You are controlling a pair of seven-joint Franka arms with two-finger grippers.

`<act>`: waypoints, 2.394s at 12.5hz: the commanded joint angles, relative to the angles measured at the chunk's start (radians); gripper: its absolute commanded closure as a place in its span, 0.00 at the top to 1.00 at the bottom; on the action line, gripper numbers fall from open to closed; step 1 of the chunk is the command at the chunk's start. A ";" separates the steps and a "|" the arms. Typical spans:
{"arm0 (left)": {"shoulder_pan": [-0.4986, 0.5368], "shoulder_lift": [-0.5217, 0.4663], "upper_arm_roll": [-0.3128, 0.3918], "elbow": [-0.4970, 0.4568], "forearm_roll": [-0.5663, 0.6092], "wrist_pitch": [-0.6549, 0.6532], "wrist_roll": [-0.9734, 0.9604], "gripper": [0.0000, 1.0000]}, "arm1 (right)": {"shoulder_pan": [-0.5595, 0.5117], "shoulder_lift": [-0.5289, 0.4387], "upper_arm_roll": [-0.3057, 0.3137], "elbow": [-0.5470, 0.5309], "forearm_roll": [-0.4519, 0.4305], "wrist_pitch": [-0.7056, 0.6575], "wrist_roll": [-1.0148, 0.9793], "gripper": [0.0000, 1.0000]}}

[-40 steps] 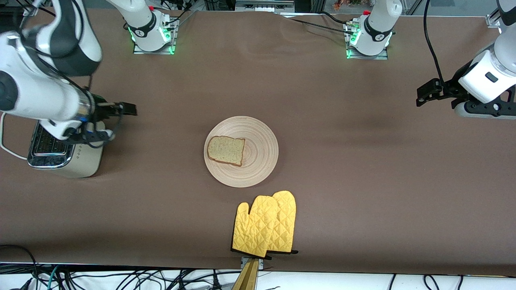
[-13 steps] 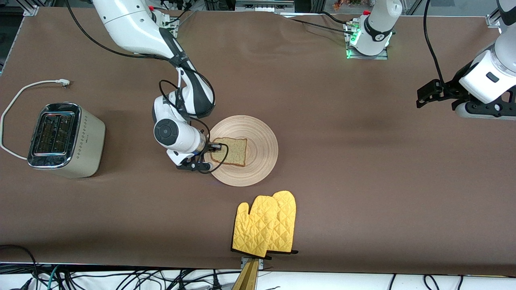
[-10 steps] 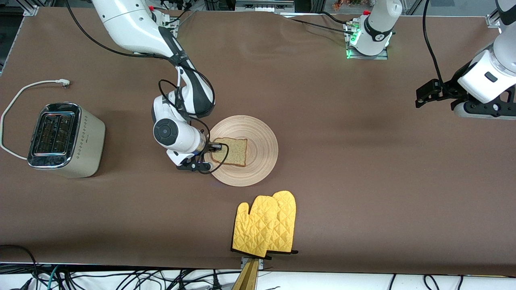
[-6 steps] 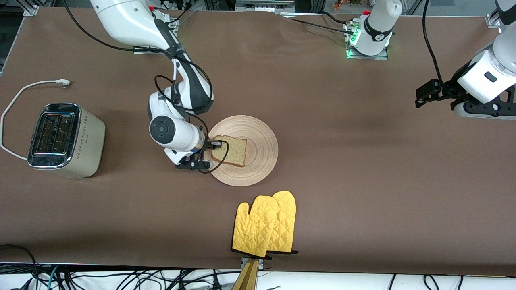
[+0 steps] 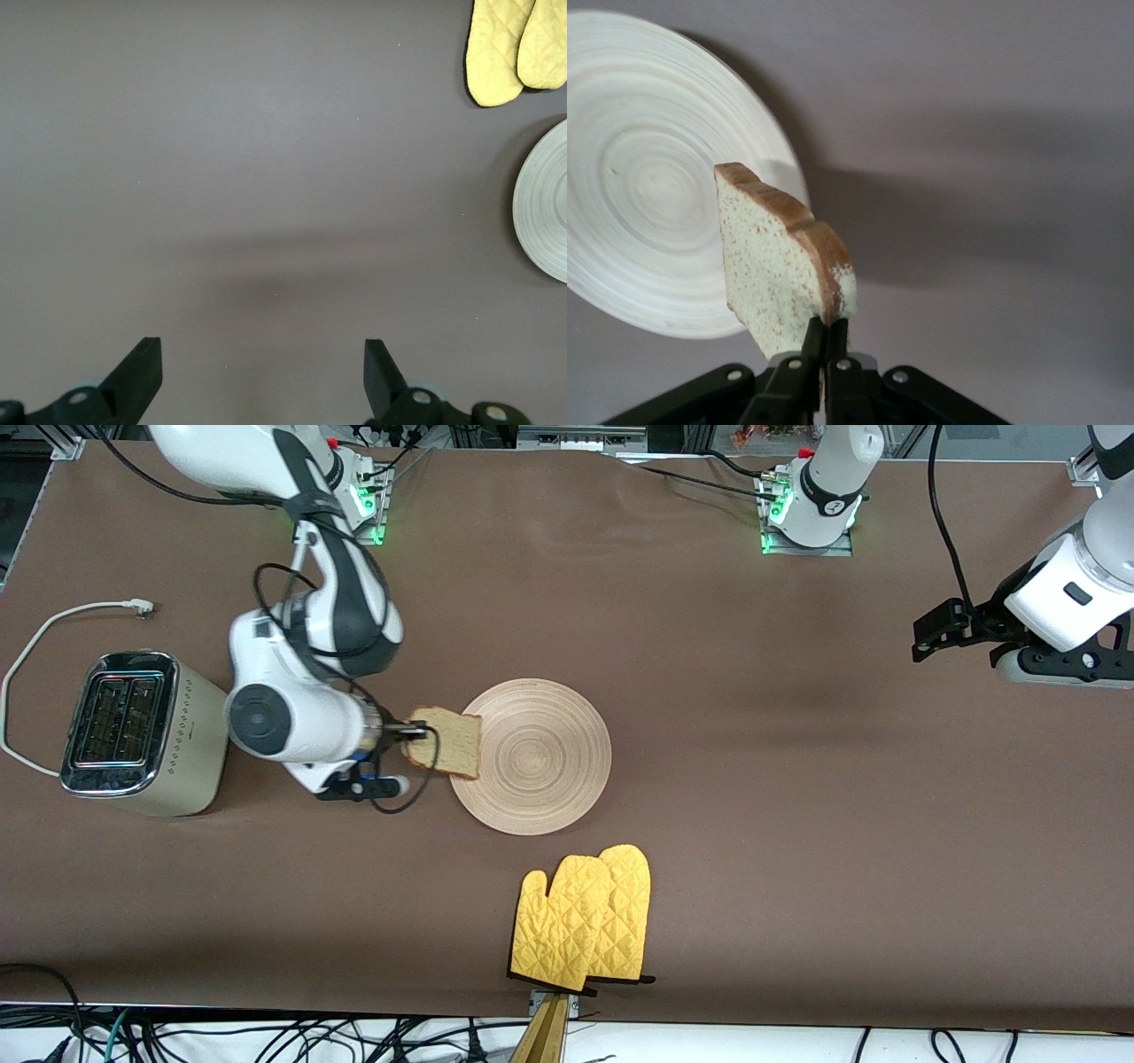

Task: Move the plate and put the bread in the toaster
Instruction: 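Carry the bread with the right gripper over the toaster slot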

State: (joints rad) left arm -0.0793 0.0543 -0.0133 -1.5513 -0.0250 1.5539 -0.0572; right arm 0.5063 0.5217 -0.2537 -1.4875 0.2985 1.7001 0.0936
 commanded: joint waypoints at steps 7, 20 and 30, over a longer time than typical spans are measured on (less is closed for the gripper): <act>-0.002 0.012 -0.004 0.030 0.011 -0.005 -0.004 1.00 | -0.008 -0.210 -0.265 0.035 -0.304 -0.422 -0.319 0.00; 0.000 0.012 -0.002 0.030 0.011 -0.006 -0.003 1.00 | -0.098 -0.096 -0.292 0.066 -0.760 -0.194 -0.414 0.00; -0.003 0.012 -0.017 0.033 0.014 -0.006 0.000 1.00 | -0.127 0.012 -0.291 0.067 -0.766 -0.122 -0.217 0.70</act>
State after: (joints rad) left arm -0.0820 0.0559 -0.0281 -1.5454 -0.0250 1.5539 -0.0571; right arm 0.3823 0.5179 -0.5461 -1.4373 -0.4502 1.5777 -0.1876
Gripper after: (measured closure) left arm 0.000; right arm 0.877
